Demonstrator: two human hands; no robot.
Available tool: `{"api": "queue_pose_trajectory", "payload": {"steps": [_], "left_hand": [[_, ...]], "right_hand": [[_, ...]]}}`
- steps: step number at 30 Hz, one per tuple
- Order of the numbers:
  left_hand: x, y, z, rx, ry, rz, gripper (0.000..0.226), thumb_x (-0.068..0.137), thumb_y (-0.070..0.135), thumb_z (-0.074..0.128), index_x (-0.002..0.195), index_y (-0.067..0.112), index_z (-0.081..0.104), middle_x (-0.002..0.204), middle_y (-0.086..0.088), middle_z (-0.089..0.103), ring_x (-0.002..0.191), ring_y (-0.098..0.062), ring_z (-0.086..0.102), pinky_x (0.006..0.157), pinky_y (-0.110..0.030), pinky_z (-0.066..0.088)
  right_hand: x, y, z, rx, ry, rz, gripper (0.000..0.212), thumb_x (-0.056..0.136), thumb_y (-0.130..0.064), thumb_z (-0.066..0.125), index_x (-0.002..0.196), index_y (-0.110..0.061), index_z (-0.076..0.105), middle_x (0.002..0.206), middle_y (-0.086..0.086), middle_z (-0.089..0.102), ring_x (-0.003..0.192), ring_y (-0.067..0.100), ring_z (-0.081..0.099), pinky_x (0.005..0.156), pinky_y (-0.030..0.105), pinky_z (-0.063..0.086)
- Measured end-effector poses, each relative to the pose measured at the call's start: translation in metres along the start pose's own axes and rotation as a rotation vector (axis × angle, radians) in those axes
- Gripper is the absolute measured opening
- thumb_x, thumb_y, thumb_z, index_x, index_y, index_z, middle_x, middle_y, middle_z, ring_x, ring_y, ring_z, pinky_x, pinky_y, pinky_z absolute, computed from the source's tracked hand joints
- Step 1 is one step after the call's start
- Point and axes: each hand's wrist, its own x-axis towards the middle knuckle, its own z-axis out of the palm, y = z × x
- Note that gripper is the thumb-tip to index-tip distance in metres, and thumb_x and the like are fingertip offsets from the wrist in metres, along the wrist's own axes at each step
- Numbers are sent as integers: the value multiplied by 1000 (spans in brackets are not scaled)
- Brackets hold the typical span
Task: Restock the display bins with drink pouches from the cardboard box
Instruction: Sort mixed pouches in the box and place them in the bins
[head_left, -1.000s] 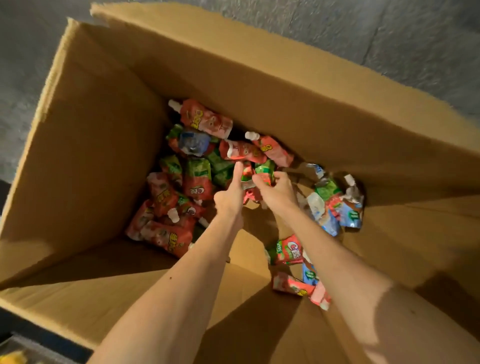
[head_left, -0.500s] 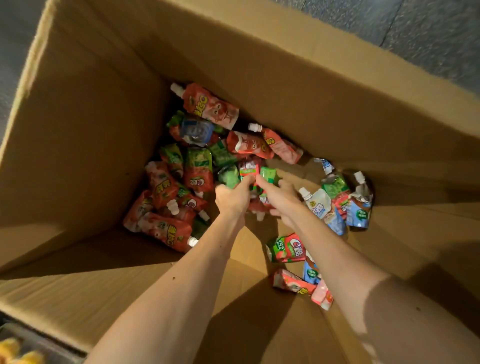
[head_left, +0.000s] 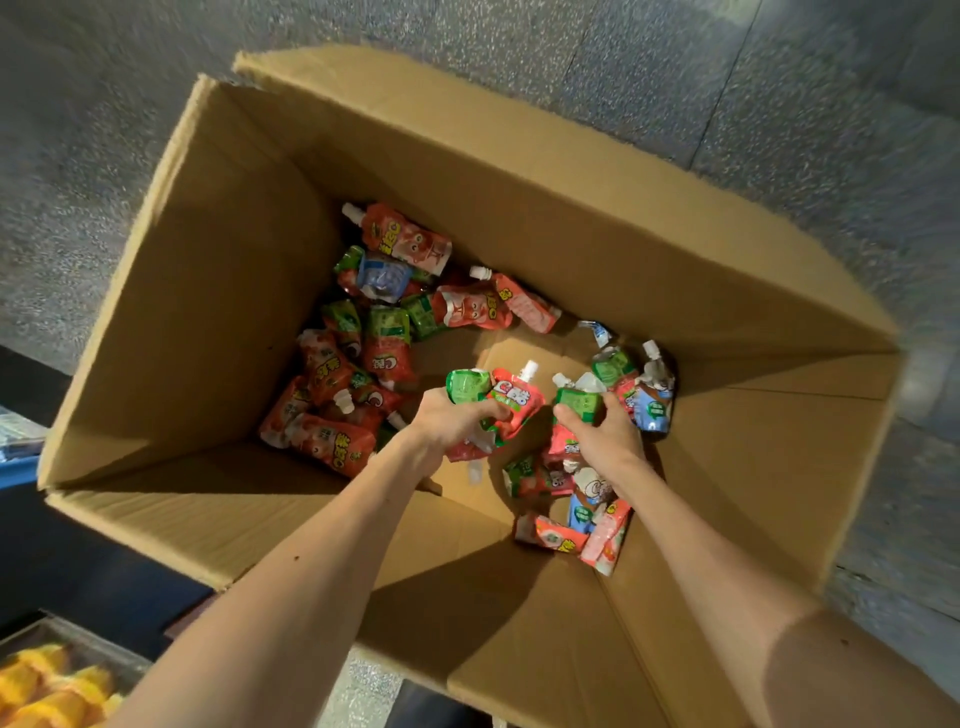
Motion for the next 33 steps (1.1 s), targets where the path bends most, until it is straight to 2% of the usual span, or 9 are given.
{"api": "queue_pose_trajectory", "payload": {"steps": [3, 7, 13, 18, 21, 26, 29, 31, 33], "left_hand": [[6, -7, 6, 28, 24, -13, 18, 74, 9, 84, 81, 16, 69, 84, -1, 72, 80, -19, 70, 65, -27, 58], [16, -18, 4, 7, 49, -34, 23, 70, 12, 87, 86, 15, 70, 98, -9, 75, 93, -26, 72, 79, -35, 61], [21, -25, -2, 9, 71, -60, 28, 69, 13, 87, 88, 17, 67, 100, -8, 74, 96, -25, 70, 85, -38, 59], [18, -23, -7, 27, 59, -45, 30, 67, 10, 88, 89, 15, 69, 102, -7, 74, 96, -26, 70, 89, -41, 59], [14, -23, -10, 7, 65, -21, 27, 67, 5, 88, 87, 12, 71, 96, -5, 74, 93, -21, 69, 83, -36, 60], [0, -22, -18, 3, 76, 6, 27, 69, 4, 86, 89, 13, 70, 96, -5, 73, 92, -20, 68, 77, -33, 59], [-13, -22, -20, -33, 93, 33, 26, 70, 7, 85, 91, 12, 71, 98, -8, 74, 95, -24, 70, 84, -38, 60], [-26, -20, -23, -61, 98, 56, 25, 72, 9, 85, 92, 12, 71, 99, -8, 75, 93, -25, 71, 78, -34, 59], [-44, -16, -25, -104, 107, 75, 26, 73, 12, 84, 95, 13, 70, 99, -7, 75, 84, -25, 74, 69, -28, 57]], "right_hand": [[8, 1, 0, -194, 63, -68, 76, 88, -54, 65, 150, -21, 37, 149, 9, 45, 140, 32, 35, 111, 44, 33], [21, 5, 4, -489, 107, -209, 68, 85, -57, 67, 141, -24, 48, 143, 10, 47, 136, 32, 34, 106, 45, 34], [26, 7, 16, -682, 38, -199, 69, 79, -62, 70, 139, -31, 52, 155, 9, 26, 140, 32, 26, 110, 48, 28], [26, -1, 7, -748, -51, -154, 70, 77, -61, 73, 137, -30, 54, 143, 9, 48, 133, 34, 33, 104, 46, 32], [23, 1, 1, -848, -104, -170, 71, 76, -62, 74, 137, -32, 54, 143, 5, 48, 134, 31, 30, 104, 44, 29], [12, 7, -4, -665, -128, -254, 71, 80, -57, 74, 137, -20, 56, 140, 1, 46, 132, 25, 44, 107, 46, 32], [3, -1, -8, -439, -98, -281, 59, 76, -56, 77, 123, -20, 67, 123, -3, 55, 120, 21, 53, 94, 37, 43], [-11, -13, -12, -332, -101, -315, 52, 76, -51, 80, 115, -18, 69, 116, -5, 56, 114, 17, 53, 91, 33, 41], [-25, -26, -18, -267, -109, -350, 54, 77, -47, 80, 119, -17, 66, 118, -7, 54, 114, 14, 50, 93, 30, 38]]}}
